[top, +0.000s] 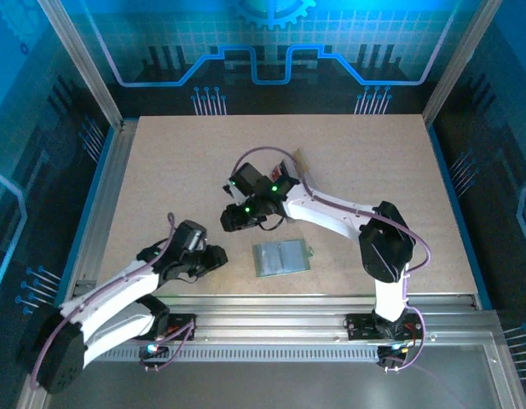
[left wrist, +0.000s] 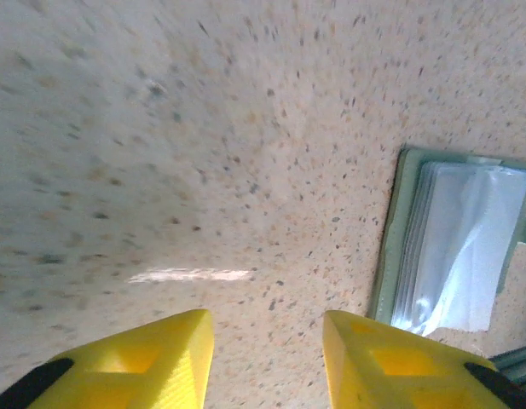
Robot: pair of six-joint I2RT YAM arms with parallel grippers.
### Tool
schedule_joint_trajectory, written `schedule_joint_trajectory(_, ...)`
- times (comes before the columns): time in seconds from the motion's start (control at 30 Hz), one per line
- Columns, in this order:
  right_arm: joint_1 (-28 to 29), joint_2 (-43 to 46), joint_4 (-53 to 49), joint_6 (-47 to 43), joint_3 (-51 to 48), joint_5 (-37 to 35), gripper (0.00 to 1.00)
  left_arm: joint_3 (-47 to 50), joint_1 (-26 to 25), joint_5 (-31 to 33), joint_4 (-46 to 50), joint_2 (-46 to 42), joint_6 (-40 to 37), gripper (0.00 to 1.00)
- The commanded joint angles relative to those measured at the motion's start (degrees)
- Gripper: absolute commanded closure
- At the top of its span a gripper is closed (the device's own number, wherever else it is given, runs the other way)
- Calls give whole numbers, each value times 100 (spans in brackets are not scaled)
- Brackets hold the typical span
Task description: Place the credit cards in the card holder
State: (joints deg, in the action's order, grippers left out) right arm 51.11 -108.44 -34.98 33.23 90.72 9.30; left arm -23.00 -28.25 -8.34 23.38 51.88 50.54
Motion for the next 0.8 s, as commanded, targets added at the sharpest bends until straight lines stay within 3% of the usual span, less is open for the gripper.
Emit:
schedule_joint_trajectory(0.0, -274, 126, -1259, -528, 491, -1356, 59, -314, 310, -215, 1085, -399, -543, 56)
schedule_joint_trajectory(0.17, -674, 198, -2082, -731, 597, -2894, 48, -681, 410, -514, 865, -284, -550, 46)
schedule_joint_trajectory(0.3, -880, 85, -2370, -860, 581, -3950, 40, -999, 409, -594, 331, 337, -598, 39)
schedule_joint_trajectory(0.5, -1108, -240, -2411, -1013, 642, -4370, 38, -1647, 399, -877, -255, 1464, -706, 35)
schedule_joint_trajectory(0.77, -1232, -679, -2294, -1117, 709, -4320, 39, -1935, 390, -976, -532, 1993, -690, 35)
